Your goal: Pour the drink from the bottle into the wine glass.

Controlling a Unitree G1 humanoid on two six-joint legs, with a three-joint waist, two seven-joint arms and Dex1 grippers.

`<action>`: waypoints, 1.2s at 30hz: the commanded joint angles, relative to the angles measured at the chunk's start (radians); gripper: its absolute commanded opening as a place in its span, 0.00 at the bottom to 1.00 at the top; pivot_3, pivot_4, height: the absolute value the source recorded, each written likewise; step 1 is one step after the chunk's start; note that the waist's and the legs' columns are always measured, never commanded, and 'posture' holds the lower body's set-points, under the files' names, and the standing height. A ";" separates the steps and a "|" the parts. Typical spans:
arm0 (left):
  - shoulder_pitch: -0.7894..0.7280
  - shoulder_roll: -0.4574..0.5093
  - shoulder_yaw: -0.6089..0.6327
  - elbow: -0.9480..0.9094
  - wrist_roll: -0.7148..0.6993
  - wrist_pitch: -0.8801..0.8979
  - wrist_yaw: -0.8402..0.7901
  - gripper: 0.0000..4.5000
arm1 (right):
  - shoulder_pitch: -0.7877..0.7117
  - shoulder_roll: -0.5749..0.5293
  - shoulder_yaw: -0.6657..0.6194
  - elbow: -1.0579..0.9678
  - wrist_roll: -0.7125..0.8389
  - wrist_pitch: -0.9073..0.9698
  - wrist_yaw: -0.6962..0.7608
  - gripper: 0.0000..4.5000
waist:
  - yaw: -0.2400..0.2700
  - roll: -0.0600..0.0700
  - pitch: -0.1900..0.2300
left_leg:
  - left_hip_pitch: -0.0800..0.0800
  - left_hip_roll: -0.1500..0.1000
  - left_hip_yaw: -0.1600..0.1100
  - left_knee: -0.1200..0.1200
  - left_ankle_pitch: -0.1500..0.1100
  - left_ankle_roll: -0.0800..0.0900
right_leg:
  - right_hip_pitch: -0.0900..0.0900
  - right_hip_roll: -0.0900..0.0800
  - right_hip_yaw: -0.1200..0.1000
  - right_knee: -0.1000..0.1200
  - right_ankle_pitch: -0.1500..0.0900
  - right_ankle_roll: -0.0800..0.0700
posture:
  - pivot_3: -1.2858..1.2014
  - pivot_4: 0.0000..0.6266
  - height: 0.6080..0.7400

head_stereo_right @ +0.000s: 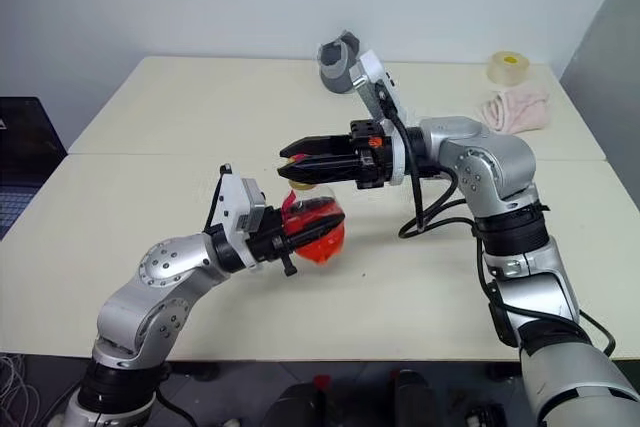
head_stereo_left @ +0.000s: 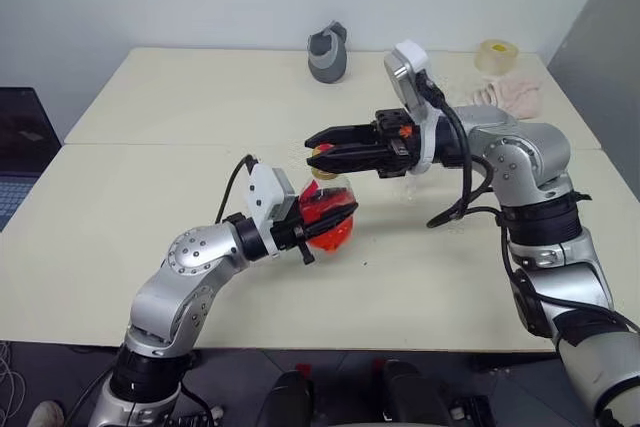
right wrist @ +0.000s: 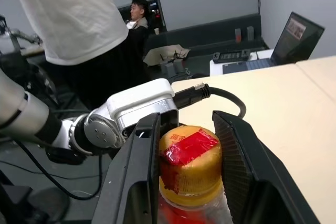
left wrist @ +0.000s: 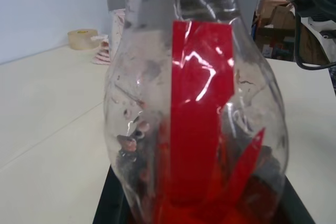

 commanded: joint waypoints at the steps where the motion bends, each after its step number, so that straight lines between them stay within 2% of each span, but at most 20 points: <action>1: -0.012 0.010 0.004 -0.038 -0.001 -0.014 -0.008 0.28 | -0.011 -0.003 -0.050 -0.060 -0.013 -0.101 0.002 0.27 | 0.000 0.000 0.000 | 0.000 0.000 0.000 0.000 0.000 0.000 | 0.000 0.000 0.000 0.000 0.000 0.000 | 0.52 0.24 1.00; 4: -0.014 0.011 0.005 -0.036 -0.002 -0.015 -0.007 0.28 | 0.016 -0.001 -0.014 -0.070 -0.120 -0.303 0.034 0.27 | -0.001 0.000 0.000 | 0.000 0.000 0.001 0.000 0.000 0.000 | 0.000 0.000 0.000 0.000 0.000 0.000 | 0.52 0.24 1.00; 7: -0.014 0.011 0.006 -0.035 -0.002 -0.015 -0.007 0.28 | 0.025 -0.005 0.006 -0.062 -0.162 -0.397 0.069 0.27 | -0.001 0.000 0.000 | 0.000 0.000 0.001 0.000 0.000 0.000 | 0.000 0.000 0.000 0.000 0.000 0.000 | 0.52 0.24 1.00; 18: -0.042 0.010 0.007 -0.008 0.003 -0.023 -0.015 0.28 | 0.015 -0.017 -0.031 -0.033 -0.129 -0.331 0.044 0.27 | 0.000 0.000 0.000 | 0.000 0.000 0.001 0.000 0.000 0.000 | 0.000 0.000 0.000 0.000 0.000 0.000 | 0.52 0.24 1.00; 23: -0.039 0.019 0.030 0.000 0.010 -0.027 -0.008 0.28 | 0.047 -0.077 -0.100 -0.090 -0.077 -0.220 -0.005 0.27 | 0.000 0.000 0.000 | 0.000 0.000 0.001 0.000 0.000 0.000 | 0.000 0.000 0.000 0.000 0.000 0.000 | 0.52 0.24 1.00; 27: -0.019 0.024 0.049 -0.005 0.014 -0.028 0.007 0.28 | 0.183 -0.151 -0.164 -0.258 -0.004 -0.106 -0.082 0.27 | 0.004 0.000 0.000 | -0.001 0.000 0.000 0.000 0.000 0.000 | 0.000 0.000 -0.001 -0.001 0.000 0.000 | 0.52 0.24 1.00; 31: 0.008 0.014 0.056 -0.029 0.008 -0.016 0.036 0.28 | 0.393 -0.184 -0.233 -0.456 0.045 -0.034 -0.222 0.27 | 0.004 0.000 0.000 | 0.000 0.000 0.001 0.000 0.000 0.000 | 0.001 0.000 0.000 0.000 0.000 0.000 | 0.52 0.24 1.00; 33: 0.017 0.004 0.051 -0.041 0.007 -0.012 0.053 0.28 | 0.518 -0.173 -0.252 -0.534 0.009 -0.044 -0.317 0.27 | 0.003 0.000 0.000 | 0.000 0.001 0.001 0.000 0.000 0.000 | 0.001 0.000 0.000 0.000 0.000 0.000 | 0.52 0.24 1.00; 36: 0.012 -0.019 0.041 -0.039 0.011 -0.009 0.081 0.28 | 0.708 -0.125 -0.246 -0.583 -0.140 -0.139 -0.486 0.27 | 0.004 -0.002 -0.001 | 0.000 0.000 0.001 0.000 0.000 0.000 | 0.002 0.000 0.000 0.000 0.000 0.000 | 0.52 0.24 1.00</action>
